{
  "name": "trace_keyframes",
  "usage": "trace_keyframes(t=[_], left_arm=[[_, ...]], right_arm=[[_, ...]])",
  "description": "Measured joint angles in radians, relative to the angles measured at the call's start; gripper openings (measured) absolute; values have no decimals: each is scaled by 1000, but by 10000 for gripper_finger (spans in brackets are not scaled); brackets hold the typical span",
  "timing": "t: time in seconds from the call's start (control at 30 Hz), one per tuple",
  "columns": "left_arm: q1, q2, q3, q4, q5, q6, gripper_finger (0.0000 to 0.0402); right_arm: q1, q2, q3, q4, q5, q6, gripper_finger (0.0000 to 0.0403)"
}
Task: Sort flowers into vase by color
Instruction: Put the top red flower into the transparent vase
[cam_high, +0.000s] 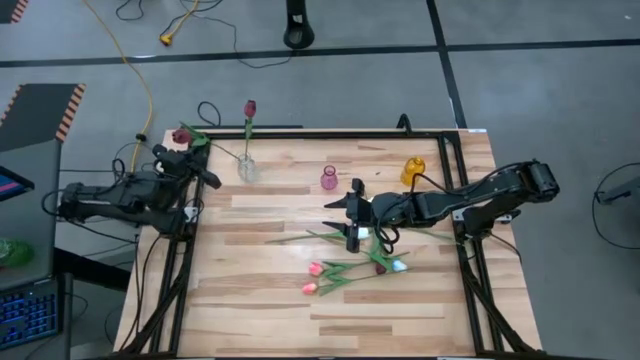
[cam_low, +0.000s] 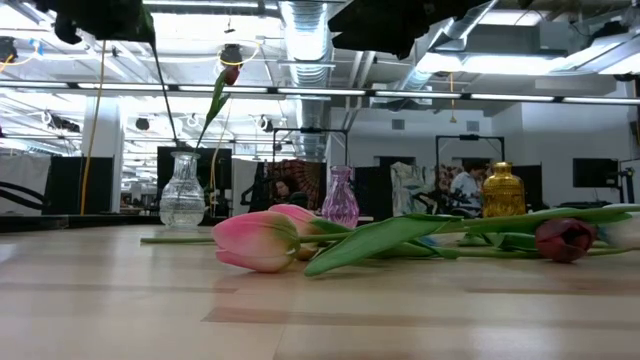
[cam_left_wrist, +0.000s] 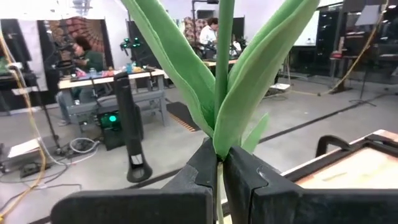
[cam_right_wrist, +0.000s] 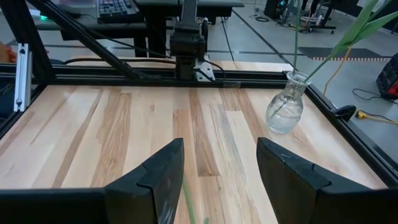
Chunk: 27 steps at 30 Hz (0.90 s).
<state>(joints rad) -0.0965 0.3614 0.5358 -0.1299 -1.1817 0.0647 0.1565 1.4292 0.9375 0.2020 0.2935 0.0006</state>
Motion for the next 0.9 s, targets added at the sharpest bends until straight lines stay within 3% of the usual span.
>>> trace_keyframes(t=[0.2, 0.6, 0.9], left_arm=[[41, 19, 0, -48, 49, -77, 0], [126, 178, 0, -46, 51, -162, 4], [134, 197, 0, -45, 60, -202, 82]], right_arm=[[0, 0, 0, 0, 0, 0, 227], [0, 0, 0, 0, 0, 0, 227], [0, 0, 0, 0, 0, 1, 227]])
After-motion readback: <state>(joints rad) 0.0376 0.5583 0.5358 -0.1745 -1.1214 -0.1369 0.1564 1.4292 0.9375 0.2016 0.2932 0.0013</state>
